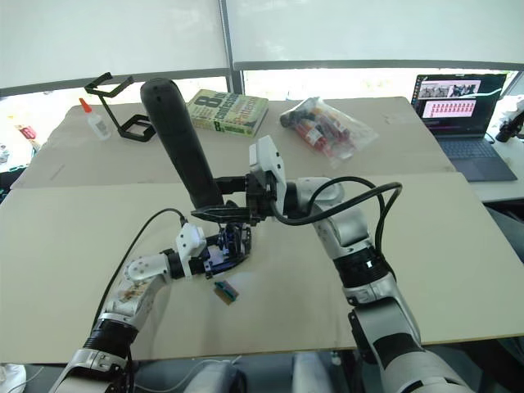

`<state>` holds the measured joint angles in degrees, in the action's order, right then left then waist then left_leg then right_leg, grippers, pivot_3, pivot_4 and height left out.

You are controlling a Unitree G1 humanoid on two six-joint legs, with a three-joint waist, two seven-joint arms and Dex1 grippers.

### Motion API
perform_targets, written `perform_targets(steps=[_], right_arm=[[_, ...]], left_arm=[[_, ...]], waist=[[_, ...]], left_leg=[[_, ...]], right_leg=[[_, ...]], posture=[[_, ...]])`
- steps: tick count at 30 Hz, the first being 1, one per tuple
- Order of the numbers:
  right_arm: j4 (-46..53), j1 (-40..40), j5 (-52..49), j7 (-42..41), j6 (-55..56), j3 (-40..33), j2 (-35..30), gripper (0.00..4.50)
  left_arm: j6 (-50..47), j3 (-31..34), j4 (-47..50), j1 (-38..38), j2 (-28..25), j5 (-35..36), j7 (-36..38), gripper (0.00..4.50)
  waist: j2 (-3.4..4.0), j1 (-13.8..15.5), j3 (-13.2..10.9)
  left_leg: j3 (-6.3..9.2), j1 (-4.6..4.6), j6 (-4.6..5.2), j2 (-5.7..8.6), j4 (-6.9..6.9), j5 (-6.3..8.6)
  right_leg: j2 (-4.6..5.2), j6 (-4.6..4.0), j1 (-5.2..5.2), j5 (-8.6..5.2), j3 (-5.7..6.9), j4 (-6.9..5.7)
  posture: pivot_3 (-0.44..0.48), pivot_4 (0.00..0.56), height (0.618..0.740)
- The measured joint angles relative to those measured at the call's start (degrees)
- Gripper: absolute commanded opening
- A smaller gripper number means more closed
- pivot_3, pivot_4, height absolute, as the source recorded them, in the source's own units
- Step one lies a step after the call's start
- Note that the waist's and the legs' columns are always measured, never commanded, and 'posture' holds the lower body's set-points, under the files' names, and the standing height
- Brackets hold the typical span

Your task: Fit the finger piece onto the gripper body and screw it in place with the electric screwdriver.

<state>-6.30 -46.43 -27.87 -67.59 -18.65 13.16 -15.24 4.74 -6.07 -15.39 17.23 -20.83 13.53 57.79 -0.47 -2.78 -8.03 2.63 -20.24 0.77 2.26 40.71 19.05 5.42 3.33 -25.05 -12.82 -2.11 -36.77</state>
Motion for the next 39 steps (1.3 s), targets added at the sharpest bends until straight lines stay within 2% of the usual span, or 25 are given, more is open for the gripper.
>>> perform_targets(steps=[12,16,25,27,29,30,39], right_arm=[[1.50,-1.99,-0.77,0.58,-5.02,-1.00,-0.84,1.92],[4.20,-2.11,-7.26,-2.99,-4.81,-5.58,0.09,1.92],[6.66,-3.49,-9.44,-6.53,-2.91,-8.00,-1.57,1.92],[7.51,-3.42,-9.54,-6.32,-2.91,-8.85,-2.10,1.92],[8.60,-3.08,-9.99,-5.71,-2.99,-10.09,-3.13,1.92],[9.10,-2.90,-10.48,-5.45,-3.13,-10.69,-3.91,1.92],[15.33,0.59,-15.78,-2.93,-8.40,-16.37,-11.91,1.92]], left_arm=[[0.66,-0.05,-0.37,0.09,0.66,0.00,-0.07,2.51],[1.34,-0.43,-0.84,0.41,1.01,-0.11,-0.13,2.51],[2.69,-0.77,-3.09,1.36,1.20,-0.29,-0.60,2.51],[2.32,-0.88,-3.03,1.43,1.46,-0.20,-0.64,3.54],[1.23,-0.89,-2.54,1.39,1.79,-0.07,-1.03,4.31],[0.57,-0.80,-2.00,1.14,1.79,0.15,-1.18,4.46],[-3.42,2.89,5.18,-5.47,-2.40,2.83,-2.23,4.46]], waist=[[0.00,0.33,-0.01],[-0.03,0.45,-0.03],[-0.03,0.61,-0.03],[-0.03,0.76,-0.03],[-0.03,0.99,-0.03],[-0.04,1.05,-0.03],[-0.05,0.30,-0.05]], left_leg=[[0.02,-0.10,0.00,0.01,-0.02,0.00],[0.09,-0.33,0.00,0.02,0.01,0.00],[0.09,-0.22,0.11,0.04,0.04,0.06],[0.09,-0.22,0.10,0.05,0.04,0.05],[0.10,-0.24,0.07,0.06,0.04,0.03],[0.10,-0.25,0.04,0.06,0.04,0.02],[0.09,-0.30,0.18,-0.07,-0.08,0.10]], right_leg=[[0.02,0.00,-0.07,0.00,0.01,0.03],[0.03,0.00,-0.18,0.00,0.07,0.01],[0.07,0.00,-0.10,0.00,0.07,0.08],[0.09,0.00,-0.10,0.00,0.07,0.07],[0.09,0.00,-0.11,0.00,0.08,0.06],[0.09,0.00,-0.12,0.00,0.08,0.06],[0.06,-0.01,-0.21,0.00,0.01,0.21]], posture=[[0.000,0.150,0.740],[0.000,0.150,0.740],[0.000,0.150,0.740],[0.000,0.150,0.740],[0.000,0.150,0.740],[0.000,0.150,0.740],[0.000,0.150,0.740]])
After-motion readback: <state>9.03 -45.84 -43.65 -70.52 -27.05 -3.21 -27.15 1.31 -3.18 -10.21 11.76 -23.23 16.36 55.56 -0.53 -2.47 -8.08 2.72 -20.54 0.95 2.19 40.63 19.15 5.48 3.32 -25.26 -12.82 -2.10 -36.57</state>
